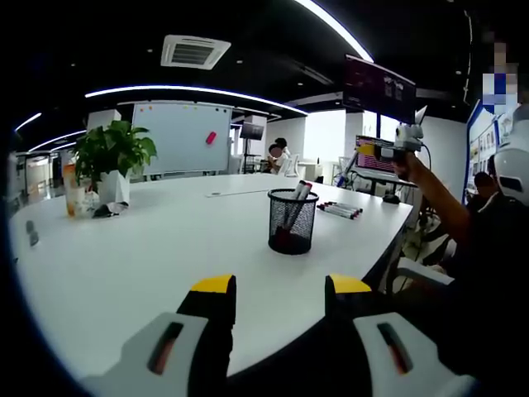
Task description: Pick up the whiteboard markers from the pen holder and place them facing the whiteboard neatly
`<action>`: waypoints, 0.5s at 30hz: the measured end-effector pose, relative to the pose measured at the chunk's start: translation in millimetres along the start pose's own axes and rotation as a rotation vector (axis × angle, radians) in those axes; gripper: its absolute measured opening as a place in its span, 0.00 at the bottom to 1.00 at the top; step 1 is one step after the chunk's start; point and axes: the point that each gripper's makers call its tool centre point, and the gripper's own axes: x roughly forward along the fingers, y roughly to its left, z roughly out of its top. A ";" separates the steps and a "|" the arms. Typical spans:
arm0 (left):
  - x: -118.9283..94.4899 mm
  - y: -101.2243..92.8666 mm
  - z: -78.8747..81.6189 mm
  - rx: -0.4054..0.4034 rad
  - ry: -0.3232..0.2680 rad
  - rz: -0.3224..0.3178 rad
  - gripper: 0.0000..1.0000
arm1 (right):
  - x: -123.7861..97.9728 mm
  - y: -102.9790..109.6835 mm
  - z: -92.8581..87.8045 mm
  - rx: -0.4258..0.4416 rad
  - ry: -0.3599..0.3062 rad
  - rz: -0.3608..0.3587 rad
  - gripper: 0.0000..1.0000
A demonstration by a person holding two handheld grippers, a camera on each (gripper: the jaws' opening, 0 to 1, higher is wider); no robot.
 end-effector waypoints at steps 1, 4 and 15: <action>-0.2 0.4 -0.1 0.001 0.001 0.002 0.44 | -1.1 -1.9 -0.8 0.004 -0.001 -0.004 0.13; -0.3 1.2 -0.9 0.001 0.003 0.005 0.44 | -4.9 -6.6 -2.9 0.009 -0.002 -0.017 0.13; 0.1 0.2 -0.8 0.004 0.005 0.004 0.44 | -23.3 -30.8 -12.5 0.030 -0.011 -0.095 0.13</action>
